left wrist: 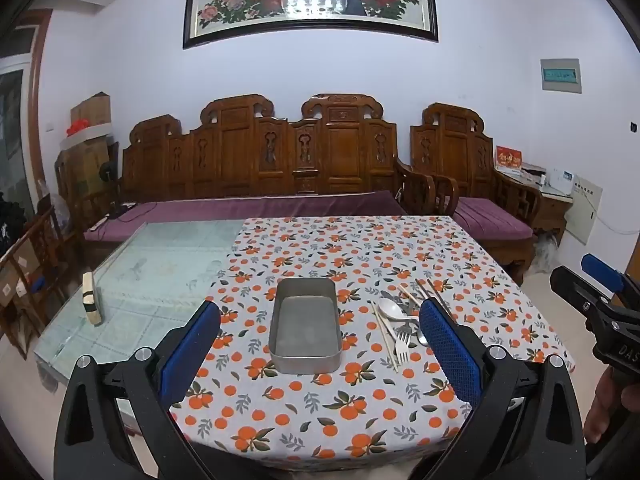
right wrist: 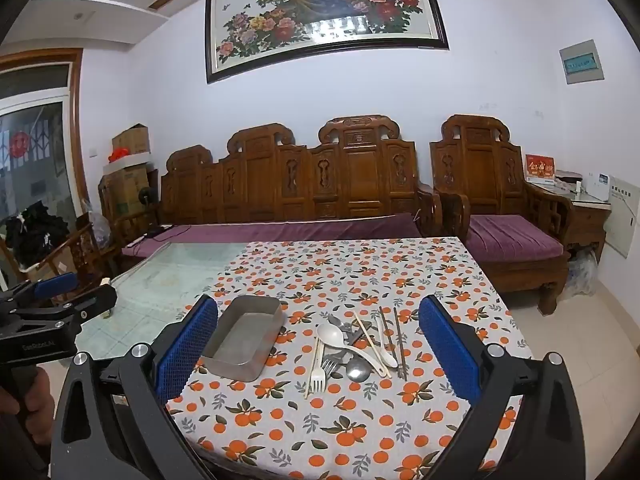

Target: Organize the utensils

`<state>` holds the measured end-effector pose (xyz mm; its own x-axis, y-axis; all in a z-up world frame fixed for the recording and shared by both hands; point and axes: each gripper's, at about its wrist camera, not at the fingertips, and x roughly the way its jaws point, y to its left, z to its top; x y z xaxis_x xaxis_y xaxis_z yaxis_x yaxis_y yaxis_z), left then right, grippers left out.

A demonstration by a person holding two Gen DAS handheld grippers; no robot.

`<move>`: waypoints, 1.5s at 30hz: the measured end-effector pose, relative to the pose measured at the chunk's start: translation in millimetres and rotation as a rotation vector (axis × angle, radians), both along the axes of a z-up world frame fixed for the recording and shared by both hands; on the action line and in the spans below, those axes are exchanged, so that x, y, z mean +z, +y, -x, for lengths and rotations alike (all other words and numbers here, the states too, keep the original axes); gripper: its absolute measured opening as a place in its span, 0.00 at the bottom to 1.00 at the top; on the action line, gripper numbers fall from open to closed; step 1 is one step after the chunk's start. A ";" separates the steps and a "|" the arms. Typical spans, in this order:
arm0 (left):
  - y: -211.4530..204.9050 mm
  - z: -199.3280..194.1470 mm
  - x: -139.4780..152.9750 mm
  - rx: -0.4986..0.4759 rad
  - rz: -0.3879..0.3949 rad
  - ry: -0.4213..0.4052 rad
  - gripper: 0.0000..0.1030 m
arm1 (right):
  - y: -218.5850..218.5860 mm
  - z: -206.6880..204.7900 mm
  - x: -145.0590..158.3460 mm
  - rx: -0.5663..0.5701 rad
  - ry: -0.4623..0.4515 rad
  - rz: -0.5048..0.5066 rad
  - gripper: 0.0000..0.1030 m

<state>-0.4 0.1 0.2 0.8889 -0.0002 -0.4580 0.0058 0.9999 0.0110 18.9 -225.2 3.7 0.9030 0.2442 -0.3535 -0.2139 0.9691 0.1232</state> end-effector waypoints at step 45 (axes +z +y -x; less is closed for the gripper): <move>-8.2 11.6 18.4 -0.012 -0.024 -0.042 0.94 | -3.5 4.0 6.4 0.004 -0.002 0.001 0.98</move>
<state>-12.1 -8.1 18.6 0.9074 -0.0003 -0.4203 0.0166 0.9992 0.0351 14.9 -228.6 10.2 0.9027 0.2472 -0.3521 -0.2178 0.9684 0.1217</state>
